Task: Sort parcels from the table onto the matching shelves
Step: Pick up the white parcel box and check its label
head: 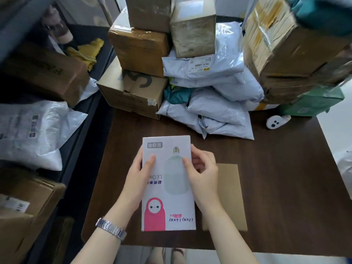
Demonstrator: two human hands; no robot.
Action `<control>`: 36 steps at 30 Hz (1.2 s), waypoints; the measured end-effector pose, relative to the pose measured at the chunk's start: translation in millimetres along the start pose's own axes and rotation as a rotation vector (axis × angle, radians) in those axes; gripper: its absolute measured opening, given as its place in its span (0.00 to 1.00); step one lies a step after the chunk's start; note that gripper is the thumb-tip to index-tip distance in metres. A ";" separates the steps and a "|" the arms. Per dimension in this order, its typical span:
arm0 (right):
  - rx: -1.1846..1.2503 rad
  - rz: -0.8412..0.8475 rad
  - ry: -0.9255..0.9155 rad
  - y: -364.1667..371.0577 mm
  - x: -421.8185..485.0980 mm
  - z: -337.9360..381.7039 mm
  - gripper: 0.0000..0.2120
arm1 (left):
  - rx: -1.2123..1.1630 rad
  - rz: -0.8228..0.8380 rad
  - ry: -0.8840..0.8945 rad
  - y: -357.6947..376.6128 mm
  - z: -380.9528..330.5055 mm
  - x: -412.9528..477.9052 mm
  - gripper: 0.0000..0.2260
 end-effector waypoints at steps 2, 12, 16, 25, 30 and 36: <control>0.074 0.059 -0.076 12.2 -2.6 36.6 0.15 | -0.028 0.002 0.085 -12.4 -36.4 -6.2 0.16; -0.034 0.252 -0.197 33.4 -18.1 128.6 0.19 | -0.198 0.066 0.146 -30.0 -89.8 -31.6 0.17; 0.209 0.180 -0.098 3.3 -1.6 124.1 0.07 | -0.251 0.102 0.103 -28.5 -80.3 -32.4 0.19; 0.210 0.407 0.295 -16.6 1.9 85.9 0.15 | -0.576 0.185 -0.078 -11.1 -76.4 -29.7 0.19; 0.393 0.258 0.465 -9.0 1.0 82.3 0.16 | -0.162 -0.146 0.063 -13.1 -90.4 -29.1 0.17; 0.430 0.251 0.546 -8.7 5.2 74.4 0.27 | -0.102 -0.181 0.144 -35.4 -98.5 -17.9 0.12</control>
Point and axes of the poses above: each hand's wrist, its own x-axis towards the middle knuckle, its own y-axis out of the palm, z = x × y, the point moved 5 cm from there along x, towards the middle knuckle, and after that the axes turned 12 degrees about x, right-handed, at the moved point
